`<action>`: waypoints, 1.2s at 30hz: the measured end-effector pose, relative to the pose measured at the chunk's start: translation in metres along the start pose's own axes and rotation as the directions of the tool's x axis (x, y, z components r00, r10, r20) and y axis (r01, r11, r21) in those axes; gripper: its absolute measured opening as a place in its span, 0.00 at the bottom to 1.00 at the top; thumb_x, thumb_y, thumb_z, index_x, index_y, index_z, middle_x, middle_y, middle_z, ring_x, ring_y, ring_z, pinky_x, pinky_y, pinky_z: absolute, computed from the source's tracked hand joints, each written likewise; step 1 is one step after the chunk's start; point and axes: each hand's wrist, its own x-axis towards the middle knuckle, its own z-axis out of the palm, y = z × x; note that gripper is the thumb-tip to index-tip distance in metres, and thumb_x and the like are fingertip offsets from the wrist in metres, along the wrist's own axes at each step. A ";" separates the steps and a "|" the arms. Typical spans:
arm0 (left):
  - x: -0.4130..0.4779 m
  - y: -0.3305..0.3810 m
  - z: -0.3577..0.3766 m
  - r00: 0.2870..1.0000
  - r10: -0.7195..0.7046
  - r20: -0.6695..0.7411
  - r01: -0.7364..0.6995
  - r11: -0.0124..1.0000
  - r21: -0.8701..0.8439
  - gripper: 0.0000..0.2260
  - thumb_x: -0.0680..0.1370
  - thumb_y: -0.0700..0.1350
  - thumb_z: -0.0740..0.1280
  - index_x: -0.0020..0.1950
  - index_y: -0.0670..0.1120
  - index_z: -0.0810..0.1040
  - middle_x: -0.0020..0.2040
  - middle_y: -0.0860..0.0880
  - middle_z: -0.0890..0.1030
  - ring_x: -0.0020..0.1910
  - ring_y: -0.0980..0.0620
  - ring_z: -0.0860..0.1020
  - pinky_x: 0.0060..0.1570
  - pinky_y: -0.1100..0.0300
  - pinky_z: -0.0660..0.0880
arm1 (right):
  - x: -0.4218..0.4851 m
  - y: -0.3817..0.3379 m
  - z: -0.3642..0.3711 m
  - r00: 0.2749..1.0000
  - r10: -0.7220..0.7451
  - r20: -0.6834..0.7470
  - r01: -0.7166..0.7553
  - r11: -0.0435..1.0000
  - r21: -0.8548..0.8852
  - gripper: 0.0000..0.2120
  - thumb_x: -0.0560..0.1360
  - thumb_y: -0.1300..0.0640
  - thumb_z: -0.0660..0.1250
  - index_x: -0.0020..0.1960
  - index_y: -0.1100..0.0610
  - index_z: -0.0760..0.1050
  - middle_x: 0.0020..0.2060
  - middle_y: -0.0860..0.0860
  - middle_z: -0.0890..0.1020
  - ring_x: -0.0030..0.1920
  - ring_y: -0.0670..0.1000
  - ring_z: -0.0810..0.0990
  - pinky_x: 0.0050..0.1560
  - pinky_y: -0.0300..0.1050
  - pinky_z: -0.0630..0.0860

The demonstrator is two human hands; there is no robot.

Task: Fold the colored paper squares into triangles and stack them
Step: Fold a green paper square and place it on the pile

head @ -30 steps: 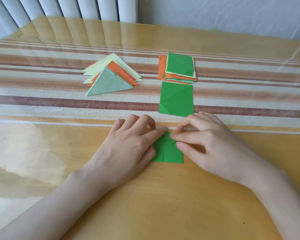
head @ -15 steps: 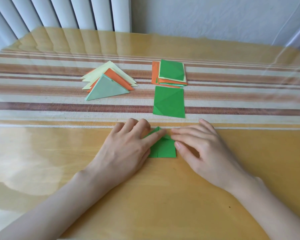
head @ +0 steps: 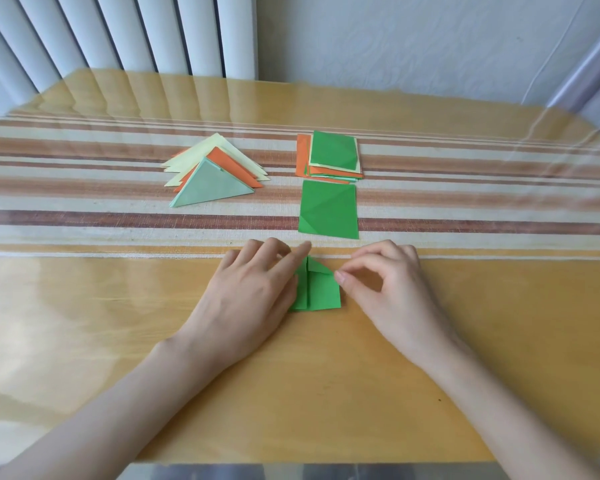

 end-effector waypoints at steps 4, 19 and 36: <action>-0.002 0.002 0.000 0.999 -0.011 0.046 0.014 0.998 -0.057 0.30 0.77 0.68 0.51 0.64 0.47 0.77 0.53 0.50 0.76 0.50 0.49 0.72 0.49 0.54 0.69 | -0.003 -0.014 0.016 0.991 0.135 -0.005 -0.135 0.991 0.019 0.07 0.71 0.50 0.74 0.45 0.52 0.82 0.47 0.46 0.77 0.54 0.47 0.68 0.55 0.36 0.62; 0.006 -0.017 -0.018 0.901 -0.416 0.120 0.364 0.577 -0.732 0.21 0.76 0.35 0.65 0.60 0.59 0.71 0.42 0.53 0.81 0.36 0.56 0.76 0.40 0.69 0.71 | 0.041 -0.014 0.000 0.964 0.155 0.214 -0.236 0.870 0.433 0.12 0.78 0.65 0.64 0.50 0.48 0.79 0.46 0.46 0.82 0.47 0.41 0.78 0.46 0.28 0.69; 0.006 -0.036 -0.011 0.983 0.133 0.124 -0.098 0.962 -0.256 0.23 0.70 0.43 0.54 0.58 0.54 0.81 0.57 0.57 0.78 0.54 0.55 0.73 0.52 0.50 0.70 | 0.056 -0.012 0.011 0.968 -0.037 0.249 -0.019 0.976 0.217 0.12 0.79 0.63 0.62 0.56 0.53 0.81 0.40 0.36 0.72 0.43 0.30 0.68 0.46 0.26 0.62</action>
